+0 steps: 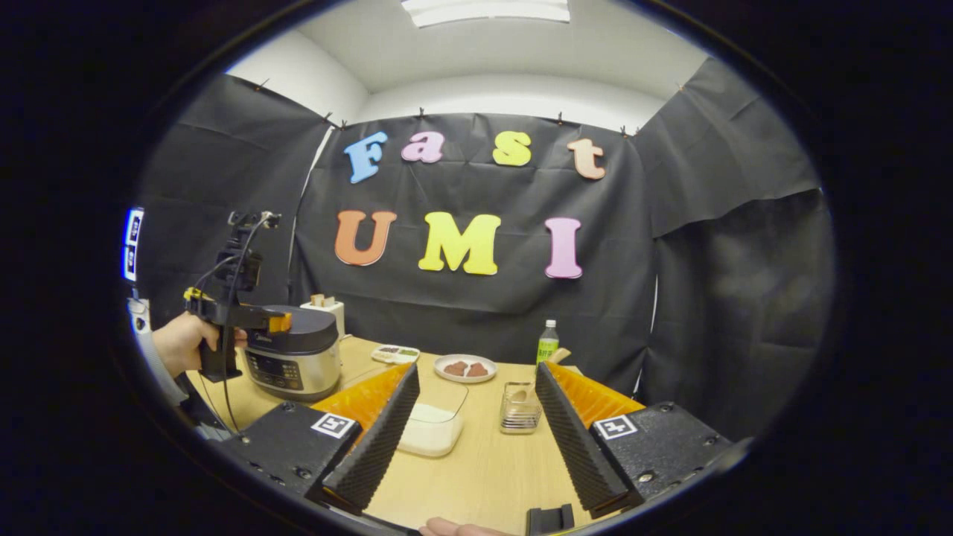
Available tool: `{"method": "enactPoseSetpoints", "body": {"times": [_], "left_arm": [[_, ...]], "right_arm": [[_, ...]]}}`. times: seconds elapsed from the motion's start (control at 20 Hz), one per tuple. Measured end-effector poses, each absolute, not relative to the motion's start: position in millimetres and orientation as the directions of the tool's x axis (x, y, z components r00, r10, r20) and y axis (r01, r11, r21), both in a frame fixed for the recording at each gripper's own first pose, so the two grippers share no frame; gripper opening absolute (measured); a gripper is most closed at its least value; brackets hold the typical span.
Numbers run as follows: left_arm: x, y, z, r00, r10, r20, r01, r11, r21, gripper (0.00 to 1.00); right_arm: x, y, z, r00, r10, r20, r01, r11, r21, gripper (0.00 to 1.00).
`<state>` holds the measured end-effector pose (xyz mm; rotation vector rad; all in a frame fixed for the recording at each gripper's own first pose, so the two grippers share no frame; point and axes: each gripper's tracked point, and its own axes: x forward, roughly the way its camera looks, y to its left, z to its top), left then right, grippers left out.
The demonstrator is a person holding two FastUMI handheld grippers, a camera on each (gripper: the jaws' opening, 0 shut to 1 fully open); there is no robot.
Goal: Close the left gripper, press the button to open the rice cooker; take a wooden spoon from the chopstick holder with the right hand, scoop a spoonful of rice and pour it into the rice cooker, then put the wooden spoon back into the chopstick holder.
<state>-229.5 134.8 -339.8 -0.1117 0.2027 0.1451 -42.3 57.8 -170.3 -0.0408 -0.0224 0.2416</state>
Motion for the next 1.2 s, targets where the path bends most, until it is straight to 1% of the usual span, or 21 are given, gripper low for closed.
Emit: {"method": "enactPoseSetpoints", "body": {"times": [0.05, 0.1, 0.25, 0.45, 0.65, 0.85, 0.9, 0.95, 1.05, 1.1, 1.15, 1.2], "left_arm": [[-235.9, 134.2, -330.2, 0.968, 0.136, -0.209, -0.158, 0.983, -0.092, 0.85], [-242.5, 134.2, -320.7, 0.967, 0.149, -0.206, -0.169, 0.982, -0.082, 0.95], [-263.5, 118.3, -284.8, 0.982, 0.089, -0.169, -0.106, 0.989, -0.099, 0.94], [-303.9, 114.7, -259.6, 0.986, 0.070, -0.150, -0.080, 0.995, -0.057, 0.95], [-346.6, 112.0, -249.2, 0.990, 0.076, -0.122, -0.081, 0.996, -0.035, 0.95], [-380.8, 98.7, -244.2, 0.995, 0.026, -0.098, -0.030, 0.999, -0.040, 0.95], [-387.6, 94.0, -244.3, 0.995, 0.011, -0.096, -0.014, 0.999, -0.031, 0.95], [-393.4, 91.2, -244.6, 0.996, 0.002, -0.091, -0.003, 1.000, -0.017, 0.95], [-402.8, 84.0, -241.9, 0.997, -0.014, -0.070, 0.015, 1.000, 0.015, 0.95], [-407.1, 81.5, -243.7, 0.998, -0.015, -0.065, 0.017, 1.000, 0.026, 0.94], [-410.4, 77.8, -246.6, 0.998, -0.028, -0.059, 0.030, 0.999, 0.030, 0.95], [-414.9, 69.3, -250.0, 0.997, -0.054, -0.057, 0.056, 0.998, 0.027, 0.95]], "right_arm": [[-41.2, 57.1, -171.4, 0.973, 0.231, 0.016, -0.230, 0.972, -0.050, 1.00], [-41.0, 56.8, -173.7, 0.974, 0.224, 0.014, -0.223, 0.973, -0.059, 1.00], [-40.9, 54.6, -172.2, 0.977, 0.212, 0.017, -0.210, 0.975, -0.067, 1.00], [-40.7, 52.3, -173.2, 0.979, 0.205, 0.015, -0.203, 0.977, -0.067, 1.00], [-41.2, 40.8, -164.2, 0.985, 0.171, 0.015, -0.170, 0.984, -0.049, 1.00], [-47.7, 40.3, -142.2, 0.990, 0.136, 0.027, -0.136, 0.991, -0.022, 1.00], [-50.3, 40.9, -135.1, 0.991, 0.127, 0.033, -0.126, 0.992, -0.015, 0.99], [-53.5, 41.2, -129.7, 0.993, 0.111, 0.034, -0.111, 0.994, -0.002, 1.00], [-57.4, 44.0, -123.0, 0.996, 0.086, 0.013, -0.087, 0.996, 0.021, 1.00], [-60.3, 48.9, -124.0, 0.995, 0.094, -0.015, -0.094, 0.995, 0.022, 1.00], [-64.1, 52.3, -127.0, 0.994, 0.099, -0.036, -0.098, 0.995, 0.024, 1.00], [-67.2, 50.8, -121.2, 0.996, 0.084, -0.034, -0.083, 0.996, 0.017, 1.00]]}}
